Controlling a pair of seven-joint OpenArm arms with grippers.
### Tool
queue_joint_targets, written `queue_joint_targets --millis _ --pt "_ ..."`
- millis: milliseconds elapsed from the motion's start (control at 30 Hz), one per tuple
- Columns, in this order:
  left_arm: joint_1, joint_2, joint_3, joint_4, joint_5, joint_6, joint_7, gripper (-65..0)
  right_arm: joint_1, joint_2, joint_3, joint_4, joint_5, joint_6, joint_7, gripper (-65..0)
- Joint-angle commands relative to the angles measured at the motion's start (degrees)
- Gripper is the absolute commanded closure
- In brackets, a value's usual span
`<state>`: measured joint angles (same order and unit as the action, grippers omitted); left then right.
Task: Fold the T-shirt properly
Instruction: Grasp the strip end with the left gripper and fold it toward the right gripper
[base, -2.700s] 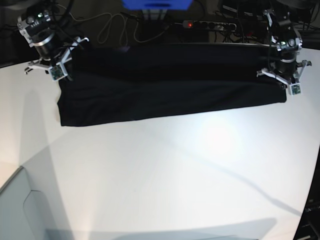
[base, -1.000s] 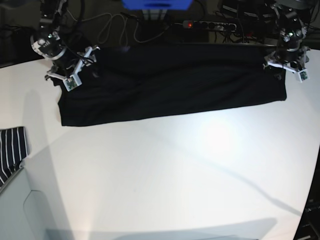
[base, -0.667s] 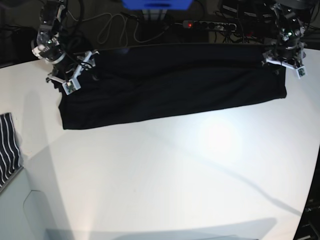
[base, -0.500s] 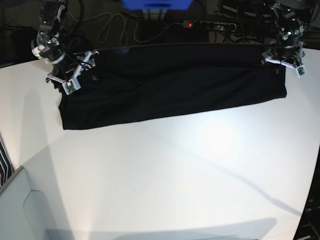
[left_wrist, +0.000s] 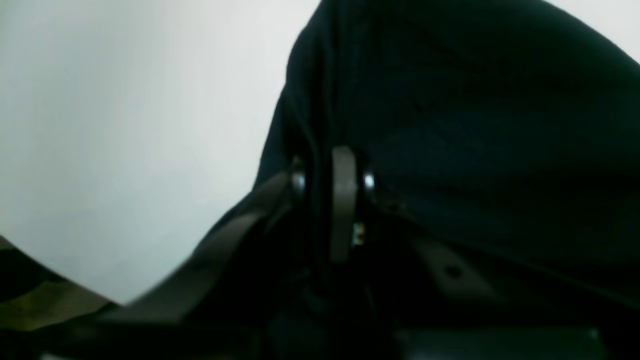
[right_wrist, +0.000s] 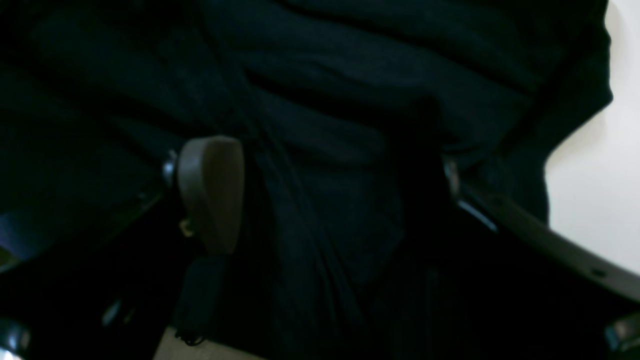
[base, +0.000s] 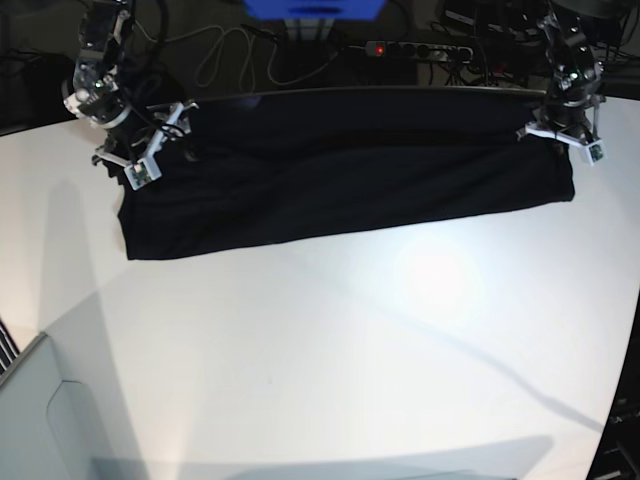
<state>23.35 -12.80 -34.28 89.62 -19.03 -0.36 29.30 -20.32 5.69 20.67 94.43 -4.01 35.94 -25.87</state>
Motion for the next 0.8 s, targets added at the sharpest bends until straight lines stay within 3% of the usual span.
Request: queue_joint_targets --millis 0,233,400,767 --pt "0.6 -0.4 -0.3 2.5 0.3 0.2 -0.2 0.0 0.0 0.4 0.2 0.5 -0.2 1.3 -0.6 -46.9" --pt "3.9 4.3 0.3 21.5 0.3 0.2 0.0 0.0 0.0 0.4 0.2 0.8 -0.2 1.3 -0.6 -46.9" --pt "4.6 7.2 4.0 26.0 0.9 0.2 0.0 0.0 0.0 0.4 0.2 0.8 -0.2 1.3 -0.6 -46.9" --pt "6.4 7.7 27.0 26.5 0.9 0.8 -0.4 0.0 0.0 0.4 0.2 0.8 -0.2 1.3 -0.6 -46.9"
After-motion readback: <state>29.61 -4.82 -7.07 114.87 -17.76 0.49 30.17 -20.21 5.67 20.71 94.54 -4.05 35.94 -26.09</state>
